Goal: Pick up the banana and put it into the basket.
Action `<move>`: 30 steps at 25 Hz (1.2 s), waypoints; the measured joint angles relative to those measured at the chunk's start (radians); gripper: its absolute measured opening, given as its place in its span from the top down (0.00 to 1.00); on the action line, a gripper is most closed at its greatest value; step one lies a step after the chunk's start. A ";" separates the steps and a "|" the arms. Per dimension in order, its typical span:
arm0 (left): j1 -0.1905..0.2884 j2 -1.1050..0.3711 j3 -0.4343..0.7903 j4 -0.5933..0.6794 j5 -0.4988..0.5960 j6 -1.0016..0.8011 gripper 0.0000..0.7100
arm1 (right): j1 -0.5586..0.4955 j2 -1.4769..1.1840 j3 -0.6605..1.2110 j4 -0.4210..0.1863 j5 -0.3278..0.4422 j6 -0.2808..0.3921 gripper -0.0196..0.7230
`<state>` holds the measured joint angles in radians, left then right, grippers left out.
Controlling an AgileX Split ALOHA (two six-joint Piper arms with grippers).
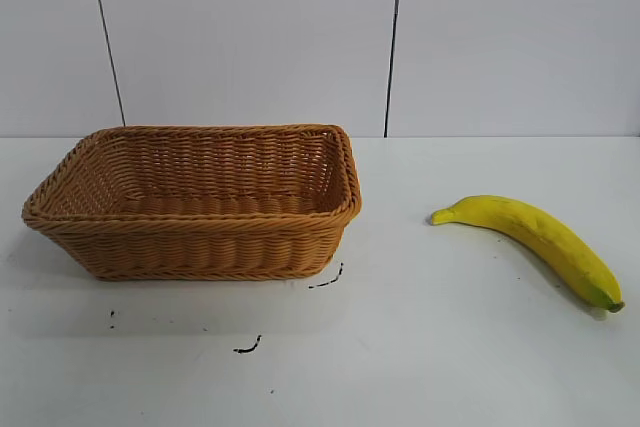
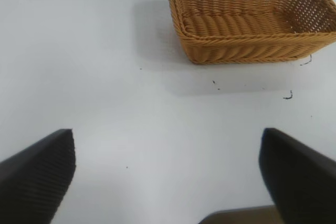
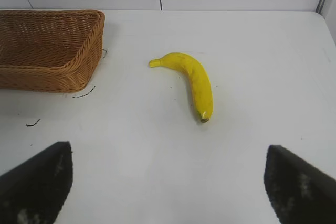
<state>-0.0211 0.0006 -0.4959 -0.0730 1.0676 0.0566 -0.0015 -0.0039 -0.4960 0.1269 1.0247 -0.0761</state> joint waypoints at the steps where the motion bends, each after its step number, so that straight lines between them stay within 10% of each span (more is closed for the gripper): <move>1: 0.000 0.000 0.000 0.000 0.000 0.000 0.03 | 0.000 0.000 0.000 0.000 0.000 0.000 0.04; 14: 0.000 0.000 0.000 0.001 0.000 0.000 0.03 | 0.000 0.060 -0.020 -0.009 0.013 0.000 0.04; 30: 0.000 0.000 0.000 0.001 0.000 0.000 0.03 | 0.000 1.004 -0.435 -0.049 0.190 -0.088 0.04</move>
<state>-0.0211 0.0006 -0.4959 -0.0721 1.0676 0.0566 -0.0015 1.0002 -0.9309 0.0778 1.2149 -0.1639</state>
